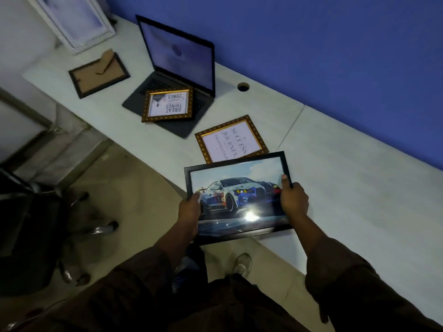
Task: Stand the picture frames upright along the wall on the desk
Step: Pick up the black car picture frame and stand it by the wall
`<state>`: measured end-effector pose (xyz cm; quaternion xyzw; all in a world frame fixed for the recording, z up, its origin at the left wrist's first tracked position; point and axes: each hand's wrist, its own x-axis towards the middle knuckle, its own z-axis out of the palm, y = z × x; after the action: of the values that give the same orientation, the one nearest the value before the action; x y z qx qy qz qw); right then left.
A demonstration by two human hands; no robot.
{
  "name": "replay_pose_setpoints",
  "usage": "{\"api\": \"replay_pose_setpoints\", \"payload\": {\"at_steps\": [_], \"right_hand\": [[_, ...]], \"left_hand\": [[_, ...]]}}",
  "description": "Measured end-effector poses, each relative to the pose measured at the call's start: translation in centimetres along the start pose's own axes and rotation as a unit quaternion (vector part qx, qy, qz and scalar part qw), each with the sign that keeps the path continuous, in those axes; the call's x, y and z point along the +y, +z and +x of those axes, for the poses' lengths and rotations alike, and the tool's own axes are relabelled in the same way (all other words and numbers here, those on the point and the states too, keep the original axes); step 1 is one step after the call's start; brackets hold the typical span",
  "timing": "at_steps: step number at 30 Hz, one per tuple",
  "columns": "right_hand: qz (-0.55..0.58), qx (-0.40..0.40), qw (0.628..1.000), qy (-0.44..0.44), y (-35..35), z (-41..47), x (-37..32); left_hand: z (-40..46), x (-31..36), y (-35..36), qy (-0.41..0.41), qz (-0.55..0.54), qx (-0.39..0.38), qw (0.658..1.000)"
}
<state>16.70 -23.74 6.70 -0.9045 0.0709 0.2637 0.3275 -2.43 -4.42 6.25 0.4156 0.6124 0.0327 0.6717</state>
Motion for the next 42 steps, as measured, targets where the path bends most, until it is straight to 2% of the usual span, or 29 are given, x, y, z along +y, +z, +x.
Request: {"api": "replay_pose_setpoints", "payload": {"at_steps": [7,17,25,29,35,39,42], "right_hand": [[0.059,-0.034,0.99,-0.124,4.1,-2.6,-10.8],[0.099,-0.09,0.966,-0.221,14.1,-6.9,-27.5],[0.107,-0.088,0.92,-0.367,18.3,-10.1,-40.0],[0.091,-0.11,0.907,-0.397,20.6,-10.2,-46.4],[0.078,-0.094,0.878,-0.462,22.8,-8.6,-55.6],[0.04,-0.103,0.861,-0.497,23.3,-5.1,-61.7],[0.012,-0.088,0.863,-0.497,22.5,-2.7,-65.9]], "left_hand": [[0.9,6.4,-7.5,0.097,-0.068,0.071,0.99],[6.7,17.6,-21.3,0.174,-0.148,0.126,0.966],[9.0,29.4,-29.7,0.283,-0.108,0.208,0.93],[10.5,35.7,-32.9,0.333,-0.079,0.27,0.9],[14.4,46.7,-36.2,0.356,0.007,0.335,0.872],[15.4,54.2,-36.0,0.381,-0.007,0.323,0.866],[16.9,58.5,-35.6,0.407,-0.02,0.292,0.865]]}}
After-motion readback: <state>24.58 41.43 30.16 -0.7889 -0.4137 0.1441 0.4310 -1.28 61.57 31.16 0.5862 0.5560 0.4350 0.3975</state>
